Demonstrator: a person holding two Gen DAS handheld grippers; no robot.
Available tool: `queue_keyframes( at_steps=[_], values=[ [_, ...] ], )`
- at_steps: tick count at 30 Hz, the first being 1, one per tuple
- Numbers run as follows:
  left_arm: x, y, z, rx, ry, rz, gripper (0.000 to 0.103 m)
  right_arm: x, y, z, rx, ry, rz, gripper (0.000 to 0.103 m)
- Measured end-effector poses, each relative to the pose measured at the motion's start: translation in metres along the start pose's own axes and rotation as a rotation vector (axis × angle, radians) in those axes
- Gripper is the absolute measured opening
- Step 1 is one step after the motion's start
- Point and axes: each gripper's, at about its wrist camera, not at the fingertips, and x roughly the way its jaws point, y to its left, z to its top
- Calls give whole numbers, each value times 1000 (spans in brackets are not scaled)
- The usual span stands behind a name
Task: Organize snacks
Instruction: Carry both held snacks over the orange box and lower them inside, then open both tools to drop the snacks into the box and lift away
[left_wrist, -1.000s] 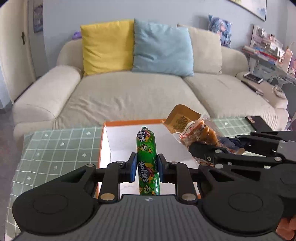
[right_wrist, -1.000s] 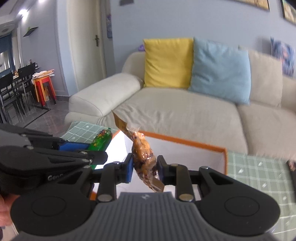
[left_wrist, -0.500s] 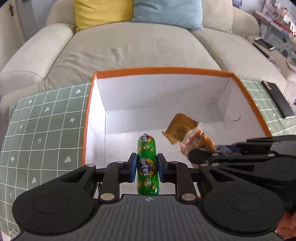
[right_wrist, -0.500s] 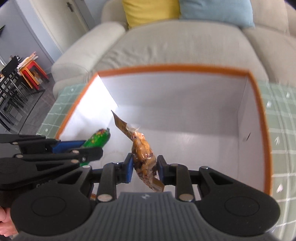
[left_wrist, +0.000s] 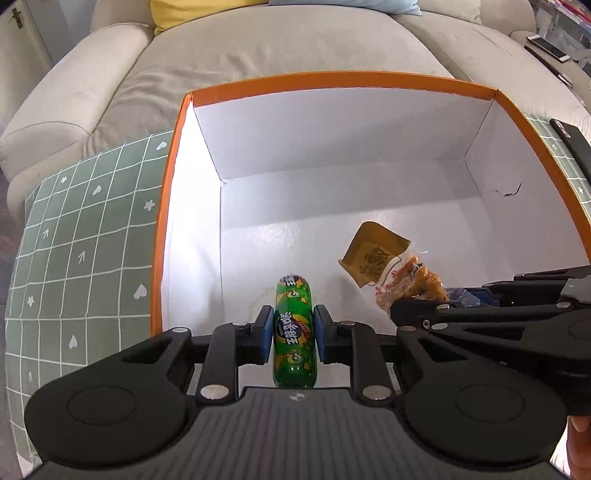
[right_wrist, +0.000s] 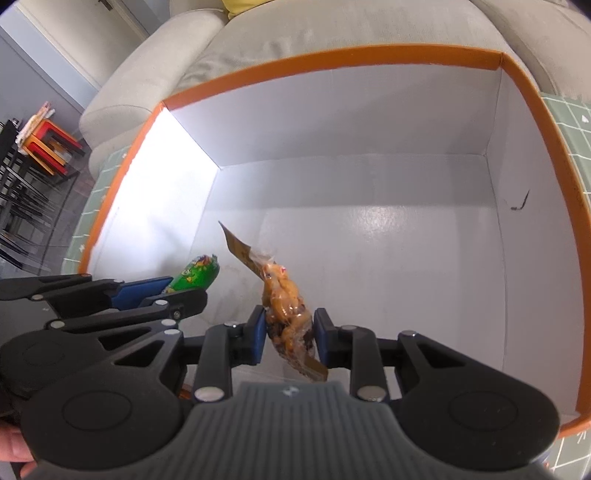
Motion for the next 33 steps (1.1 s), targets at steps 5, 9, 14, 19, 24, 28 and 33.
queue_keyframes(
  at_steps=[5,9,14,19,24,28,33],
  values=[
    [-5,0,0,-2,-12,8,29,-3,7,1,-42,-9,-48,26],
    [-17,1,-1,-20,-42,18,35,-10,15,2,-82,-34,-95,27],
    [-39,1,-5,-44,-90,23,49,-26,19,0,-126,-76,-172,46],
    [-63,-2,-10,-54,-144,31,55,-43,23,-4,-156,-121,-232,57],
    [-94,-4,-20,-65,-223,38,57,-69,35,-10,-190,-177,-279,68],
    [-121,-6,-31,-79,-294,23,58,-100,43,-24,-238,-259,-297,72],
    [-151,-10,-50,-81,-369,26,58,-135,48,-46,-258,-373,-266,82]
  ],
)
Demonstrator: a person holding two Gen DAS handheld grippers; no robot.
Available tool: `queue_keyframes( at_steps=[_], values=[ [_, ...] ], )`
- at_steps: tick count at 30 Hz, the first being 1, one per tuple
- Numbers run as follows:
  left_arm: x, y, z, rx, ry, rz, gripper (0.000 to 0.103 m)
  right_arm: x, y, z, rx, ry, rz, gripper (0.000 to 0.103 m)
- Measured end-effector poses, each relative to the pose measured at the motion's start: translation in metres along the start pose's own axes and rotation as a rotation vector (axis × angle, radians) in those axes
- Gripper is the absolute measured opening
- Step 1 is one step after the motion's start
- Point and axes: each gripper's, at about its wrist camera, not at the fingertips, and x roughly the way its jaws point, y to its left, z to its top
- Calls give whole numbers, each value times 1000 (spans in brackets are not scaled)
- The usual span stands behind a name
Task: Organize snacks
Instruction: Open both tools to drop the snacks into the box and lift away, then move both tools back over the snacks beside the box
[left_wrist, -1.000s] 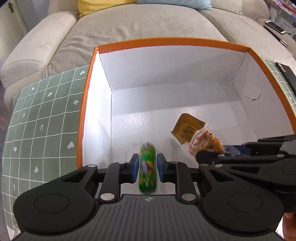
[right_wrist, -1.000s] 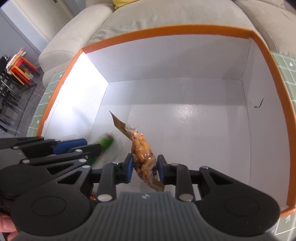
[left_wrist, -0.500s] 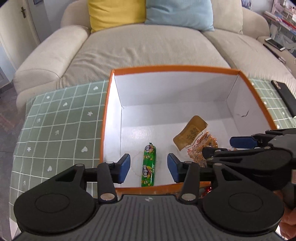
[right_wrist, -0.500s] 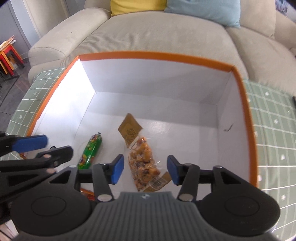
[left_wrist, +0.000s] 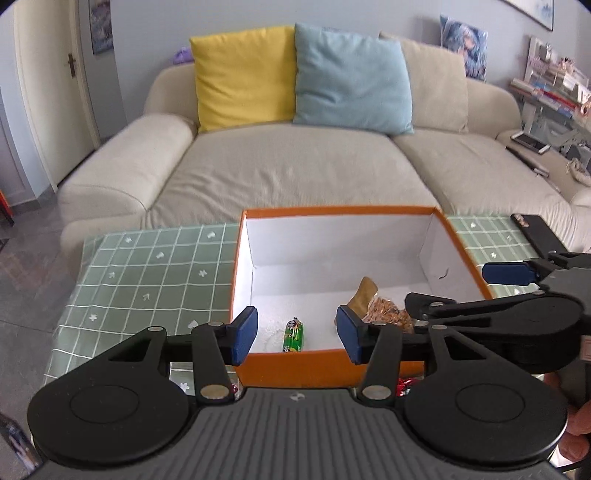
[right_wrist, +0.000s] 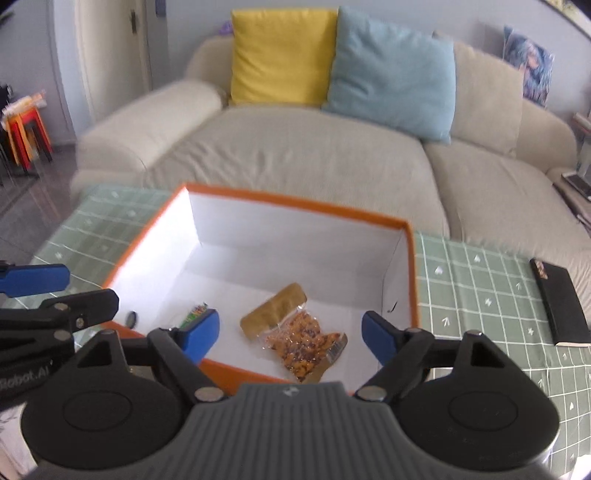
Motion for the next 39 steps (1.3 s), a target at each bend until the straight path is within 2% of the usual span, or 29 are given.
queue_keyframes(
  at_steps=[8,11,14,17,20,26,30,35,39],
  values=[
    [-42,-4,-37,-1,-86,-64,58,-65,-8,-46,52,-115,53,83],
    [-52,-1,-55,-24,-104,-121,58,-77,-10,-72,59,-139,42,83],
    [-55,3,-73,-44,-107,-125,58,-85,-14,-98,67,-155,18,83],
    [-53,9,-92,-67,-87,-119,58,-88,-18,-123,79,-168,21,83],
    [-43,13,-112,-80,-33,-125,58,-85,-19,-144,80,-166,18,83],
    [-23,17,-150,-144,57,-133,59,-63,-18,-183,78,-112,-3,83],
    [-9,10,-166,-61,91,-144,59,-46,-11,-199,45,-63,-5,83],
    [1,-5,-171,122,55,-108,66,-34,-3,-207,-20,-43,4,83],
    [10,-8,-167,193,37,-94,68,-26,-6,-210,-16,-12,-11,83]
  ],
)
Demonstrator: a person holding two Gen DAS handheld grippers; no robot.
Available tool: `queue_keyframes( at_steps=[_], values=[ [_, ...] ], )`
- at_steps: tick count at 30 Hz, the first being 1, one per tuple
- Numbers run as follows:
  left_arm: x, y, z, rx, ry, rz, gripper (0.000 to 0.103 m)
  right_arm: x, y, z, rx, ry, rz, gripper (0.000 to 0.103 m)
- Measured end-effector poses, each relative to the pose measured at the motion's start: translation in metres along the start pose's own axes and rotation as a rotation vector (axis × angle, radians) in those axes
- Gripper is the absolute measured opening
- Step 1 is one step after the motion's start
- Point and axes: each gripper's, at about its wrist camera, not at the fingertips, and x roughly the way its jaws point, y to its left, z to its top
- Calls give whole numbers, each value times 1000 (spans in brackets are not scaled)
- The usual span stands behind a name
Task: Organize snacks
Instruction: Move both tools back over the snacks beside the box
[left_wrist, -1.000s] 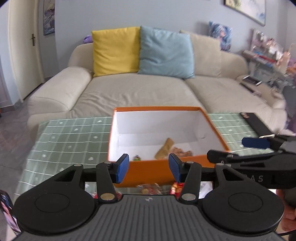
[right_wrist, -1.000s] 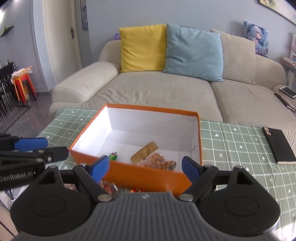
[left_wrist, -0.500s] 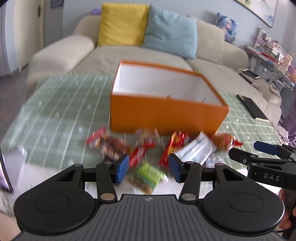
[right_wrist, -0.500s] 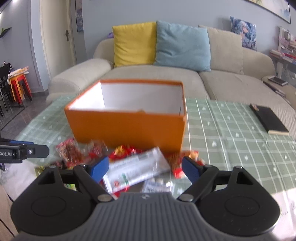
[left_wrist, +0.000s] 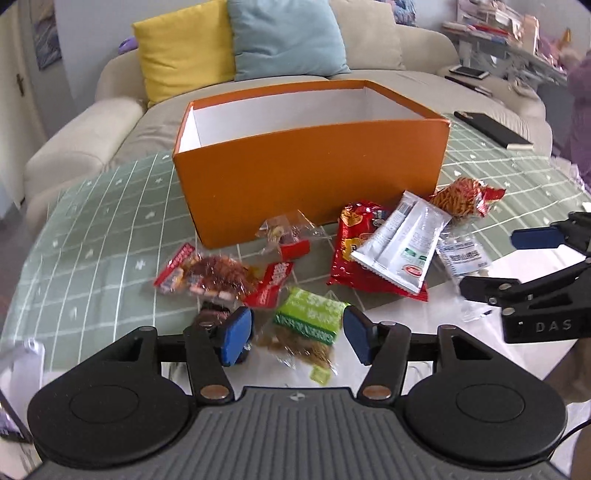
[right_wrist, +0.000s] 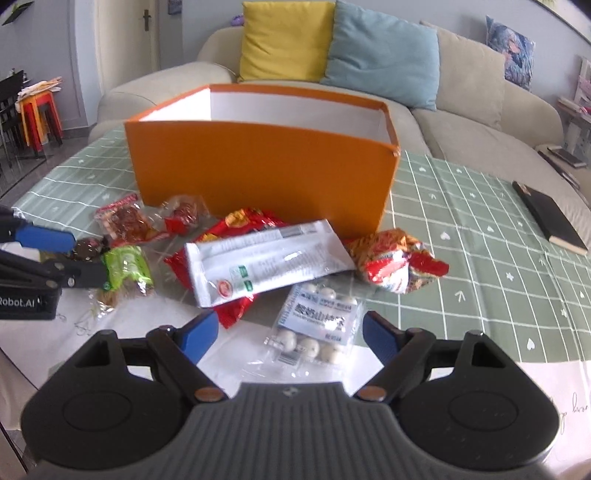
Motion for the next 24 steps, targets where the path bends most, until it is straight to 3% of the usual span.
queue_keyframes(
  at_steps=[5,8,18,21,24],
  values=[
    [18,1,2,47,28,-51,69,12,-14,3,62,32,-16,83],
    [27,1,1,68,61,-41,69,19,-19,6,86,46,-15,83],
    [39,2,1,57,95,-77,64,47,-17,6,92,118,-4,82],
    [43,-1,2,62,103,-75,64,53,-20,6,100,133,-10,74],
    [51,-3,0,61,132,-66,62,58,-23,5,121,150,-6,73]
  ],
)
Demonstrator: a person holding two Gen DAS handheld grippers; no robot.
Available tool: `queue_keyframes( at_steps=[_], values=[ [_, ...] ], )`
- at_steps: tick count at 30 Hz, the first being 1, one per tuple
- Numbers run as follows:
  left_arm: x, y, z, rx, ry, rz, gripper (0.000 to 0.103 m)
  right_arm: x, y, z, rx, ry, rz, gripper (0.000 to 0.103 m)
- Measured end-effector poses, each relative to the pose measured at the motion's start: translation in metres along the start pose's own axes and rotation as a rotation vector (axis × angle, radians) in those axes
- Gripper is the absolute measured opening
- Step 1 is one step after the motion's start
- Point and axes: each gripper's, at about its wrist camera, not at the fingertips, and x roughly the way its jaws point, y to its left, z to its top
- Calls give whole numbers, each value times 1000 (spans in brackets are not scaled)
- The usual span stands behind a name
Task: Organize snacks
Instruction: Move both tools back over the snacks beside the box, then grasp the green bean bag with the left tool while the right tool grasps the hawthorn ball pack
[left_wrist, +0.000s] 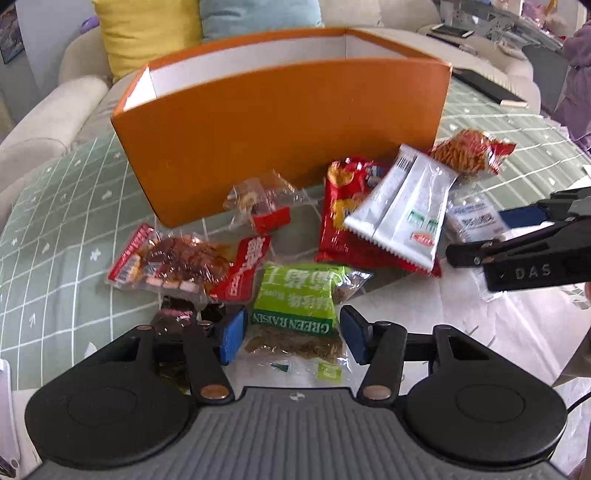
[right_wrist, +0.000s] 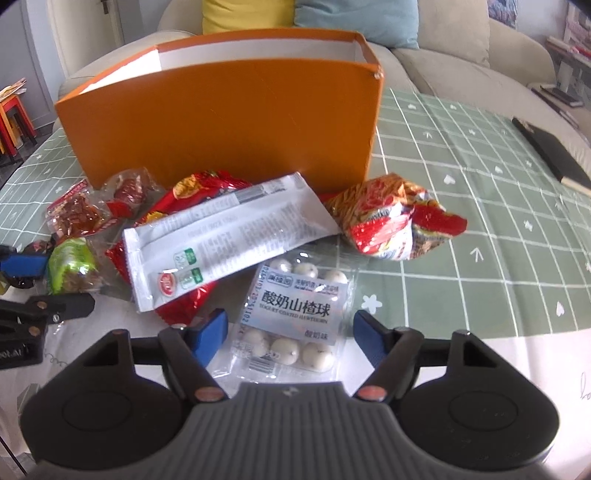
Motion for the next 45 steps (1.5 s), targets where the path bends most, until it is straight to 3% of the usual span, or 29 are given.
queue_keyframes(
  at_steps=[11,19,32,38,45],
  values=[
    [0,-6,-6,-41,-22,15,55,-1,6,-3,-46,-7,-3,63],
    [-10,-12,-12,-99,5,28,53,-12,9,-8,-59,39,14,61],
    [-38,-13,-16,-221,20,-19,50,-43,11,-22,2,127,94,59],
    [-58,-16,-16,-245,-7,-23,49,-66,17,-25,-6,114,137,58],
    [-76,-15,-6,-279,-28,-17,49,-98,26,-23,-55,42,161,58]
  ],
)
